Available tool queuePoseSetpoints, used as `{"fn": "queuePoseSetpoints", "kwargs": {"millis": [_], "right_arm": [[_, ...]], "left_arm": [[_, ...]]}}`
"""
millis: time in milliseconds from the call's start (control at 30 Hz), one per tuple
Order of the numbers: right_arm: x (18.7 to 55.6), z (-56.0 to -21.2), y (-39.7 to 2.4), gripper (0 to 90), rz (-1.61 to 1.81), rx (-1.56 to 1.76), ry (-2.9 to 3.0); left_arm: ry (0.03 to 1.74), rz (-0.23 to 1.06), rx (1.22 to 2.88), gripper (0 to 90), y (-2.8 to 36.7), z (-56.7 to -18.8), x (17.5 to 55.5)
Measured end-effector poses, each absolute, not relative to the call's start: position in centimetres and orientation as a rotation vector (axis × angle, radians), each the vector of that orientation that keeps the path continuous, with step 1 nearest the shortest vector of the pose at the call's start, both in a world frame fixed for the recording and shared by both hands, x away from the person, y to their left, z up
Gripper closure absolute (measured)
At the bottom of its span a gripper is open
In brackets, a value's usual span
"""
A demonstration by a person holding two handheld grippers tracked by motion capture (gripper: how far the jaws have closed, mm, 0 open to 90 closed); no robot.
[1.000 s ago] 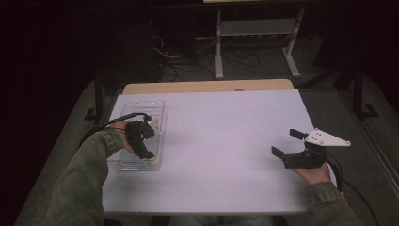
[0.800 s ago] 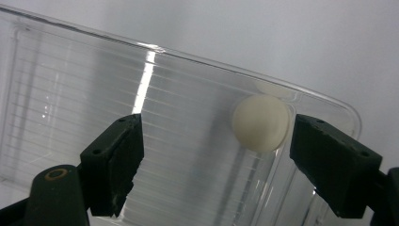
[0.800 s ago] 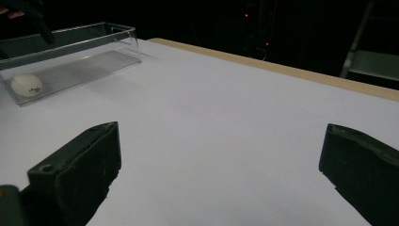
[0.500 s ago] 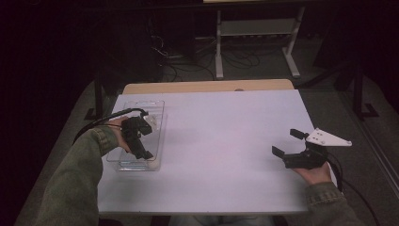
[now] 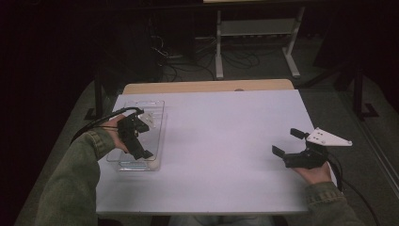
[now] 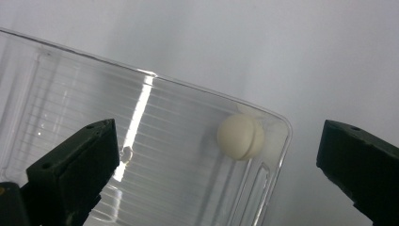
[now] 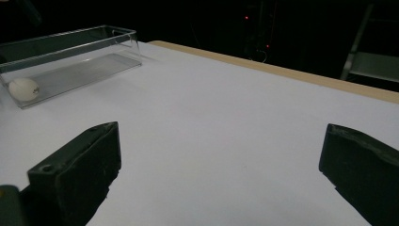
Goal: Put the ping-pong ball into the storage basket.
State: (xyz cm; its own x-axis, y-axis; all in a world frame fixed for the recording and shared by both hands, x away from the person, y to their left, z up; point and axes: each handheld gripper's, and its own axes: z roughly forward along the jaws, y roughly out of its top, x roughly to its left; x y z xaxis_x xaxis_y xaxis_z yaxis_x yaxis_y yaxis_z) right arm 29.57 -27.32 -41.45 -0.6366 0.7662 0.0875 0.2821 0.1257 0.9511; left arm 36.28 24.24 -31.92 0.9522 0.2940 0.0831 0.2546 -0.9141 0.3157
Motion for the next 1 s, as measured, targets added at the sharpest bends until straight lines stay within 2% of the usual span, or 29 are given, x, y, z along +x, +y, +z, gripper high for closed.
{"fn": "queuePoseSetpoints", "kwargs": {"millis": [1000], "right_arm": [[29.5, -41.4, -27.2, 0.0, 1.523, 1.011, 1.989]], "left_arm": [[0.522, 0.309, 2.492, 0.0, 28.3, -32.7, 33.2]]}}
